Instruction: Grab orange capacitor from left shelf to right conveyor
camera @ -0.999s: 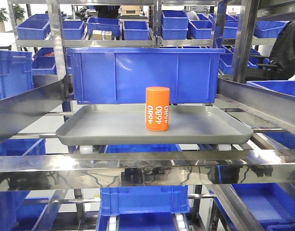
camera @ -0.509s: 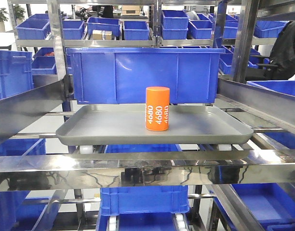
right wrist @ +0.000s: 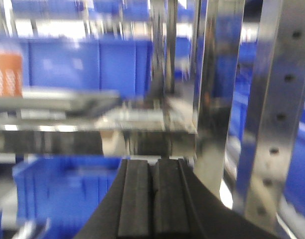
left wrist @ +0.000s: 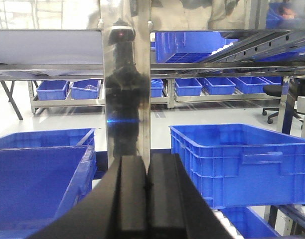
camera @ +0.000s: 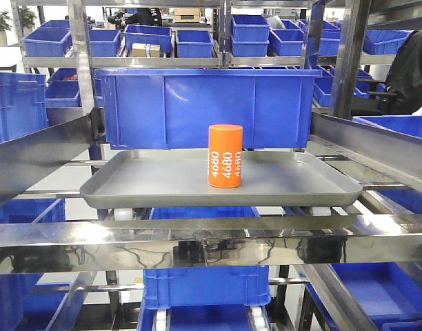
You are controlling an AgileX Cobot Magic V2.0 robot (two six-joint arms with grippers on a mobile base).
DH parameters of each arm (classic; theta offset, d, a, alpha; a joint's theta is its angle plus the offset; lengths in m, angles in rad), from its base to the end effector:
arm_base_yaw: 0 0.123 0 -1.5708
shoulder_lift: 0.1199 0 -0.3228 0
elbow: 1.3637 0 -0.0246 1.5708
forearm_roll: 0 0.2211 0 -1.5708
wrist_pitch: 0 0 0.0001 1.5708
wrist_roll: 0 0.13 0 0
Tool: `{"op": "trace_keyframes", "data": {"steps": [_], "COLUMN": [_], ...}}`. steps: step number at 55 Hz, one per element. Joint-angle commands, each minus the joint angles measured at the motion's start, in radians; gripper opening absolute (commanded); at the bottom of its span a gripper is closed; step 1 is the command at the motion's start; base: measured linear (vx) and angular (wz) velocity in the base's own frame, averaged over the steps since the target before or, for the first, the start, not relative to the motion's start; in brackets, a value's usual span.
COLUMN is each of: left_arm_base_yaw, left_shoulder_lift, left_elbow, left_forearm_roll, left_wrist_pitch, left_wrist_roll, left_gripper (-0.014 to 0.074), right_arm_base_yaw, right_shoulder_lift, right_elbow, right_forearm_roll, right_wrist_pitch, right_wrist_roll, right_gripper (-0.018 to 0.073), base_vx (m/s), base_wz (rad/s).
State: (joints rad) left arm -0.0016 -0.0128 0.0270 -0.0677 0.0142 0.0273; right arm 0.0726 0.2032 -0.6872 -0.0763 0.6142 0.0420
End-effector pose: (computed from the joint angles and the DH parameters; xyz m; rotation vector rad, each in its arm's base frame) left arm 0.0275 -0.0002 0.2057 -0.0286 1.5118 -0.0344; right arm -0.0032 -0.0060 0.3602 -0.0410 1.6119 0.0049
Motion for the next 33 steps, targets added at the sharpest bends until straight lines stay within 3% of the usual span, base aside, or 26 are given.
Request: {"op": "trace_keyframes", "data": {"steps": [1, 8, 15, 26, 33], "left_arm_base_yaw": [-0.005, -0.005, -0.005, -0.005, -0.005], "left_shoulder_lift": [-0.011, -0.011, -0.011, -0.011, -0.011], "left_elbow": [0.032, 0.032, 0.032, 0.032, 0.032], "left_forearm_roll": [-0.007, -0.007, -0.007, -0.007, -0.007], "left_wrist_pitch": [-0.083, -0.083, -0.083, -0.083, -0.083], "left_wrist_roll": [-0.001, -0.001, -0.001, -0.001, -0.001], "left_gripper": [-0.0006, -0.0006, -0.0006, -0.0006, -0.0006], "right_arm_base_yaw": [-0.005, -0.005, -0.005, -0.004, -0.004], "right_shoulder_lift": [0.101, 0.211, 0.291, 0.366, 0.42], "right_elbow": [-0.125, -0.21, -0.233, -0.233, -0.278], "right_forearm_roll": [-0.004, 0.001, 0.039, 0.147, 0.256], "right_wrist_pitch": [0.076, 0.188, 0.193, 0.151, 0.169], "right_wrist_roll": [-0.014, -0.008, -0.018, -0.127, -0.249], "right_gripper": [-0.0001, 0.0044, 0.0162, 0.0487, 0.0635], "base_vx": [0.0, 0.0, 0.0, 0.0, 0.0], "base_wz": [0.0, 0.0, 0.0, 0.0, 0.0]}}
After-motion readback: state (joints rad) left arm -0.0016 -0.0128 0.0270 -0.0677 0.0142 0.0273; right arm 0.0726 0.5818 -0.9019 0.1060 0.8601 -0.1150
